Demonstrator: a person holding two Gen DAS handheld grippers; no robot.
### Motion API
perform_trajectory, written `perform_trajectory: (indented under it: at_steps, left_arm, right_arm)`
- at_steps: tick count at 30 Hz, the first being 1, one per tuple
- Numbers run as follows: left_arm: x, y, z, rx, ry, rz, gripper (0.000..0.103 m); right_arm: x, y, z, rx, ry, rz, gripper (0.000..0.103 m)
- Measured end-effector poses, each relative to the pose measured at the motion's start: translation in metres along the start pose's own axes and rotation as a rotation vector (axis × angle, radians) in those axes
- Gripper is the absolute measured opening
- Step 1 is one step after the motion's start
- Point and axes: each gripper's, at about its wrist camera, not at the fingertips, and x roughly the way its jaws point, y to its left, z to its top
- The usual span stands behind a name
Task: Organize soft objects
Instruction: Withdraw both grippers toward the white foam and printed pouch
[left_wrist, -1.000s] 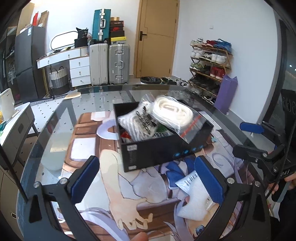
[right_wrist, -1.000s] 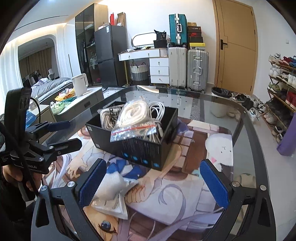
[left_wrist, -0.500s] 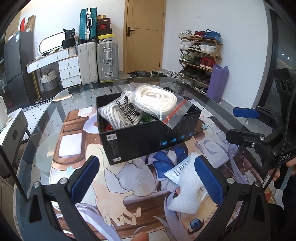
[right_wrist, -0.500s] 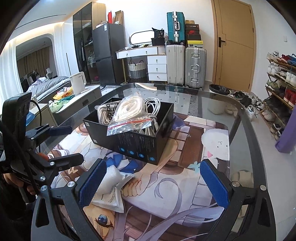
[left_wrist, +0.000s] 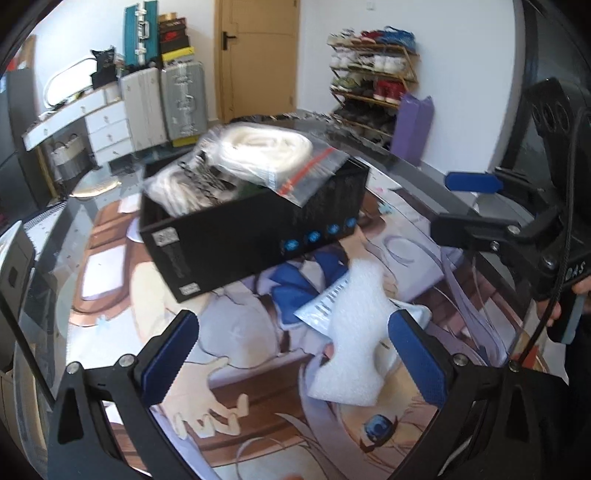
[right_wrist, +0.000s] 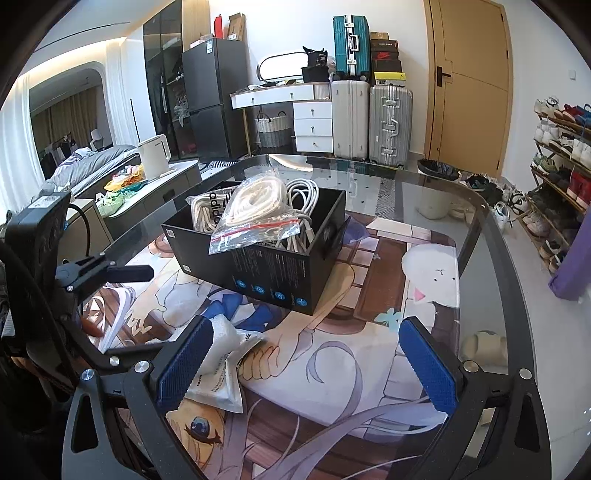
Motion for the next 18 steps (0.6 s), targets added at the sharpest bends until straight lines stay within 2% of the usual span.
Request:
perform_trajectory:
  at_steps: [8,13,15,18]
  left_arm:
    - [-0.001,-0.007,-0.002,0.022,-0.009,-0.023,0.103]
    - [0.004,-0.012,-0.005,0.038,0.012,-0.022,0.101]
    - [0.005,-0.013,-0.007,0.041,0.013,-0.034,0.098]
    - [0.007,-0.015,-0.008,0.043,0.020,-0.061,0.082]
  right_arm:
    - [0.001,0.000,-0.003,-0.007,0.033,0.002,0.102]
    - [0.005,0.002,-0.004,-0.009,0.044,0.011,0.102]
    - [0.006,0.003,-0.004,-0.010,0.046,0.013,0.102]
    - [0.007,0.003,-0.004,-0.009,0.047,0.016,0.102]
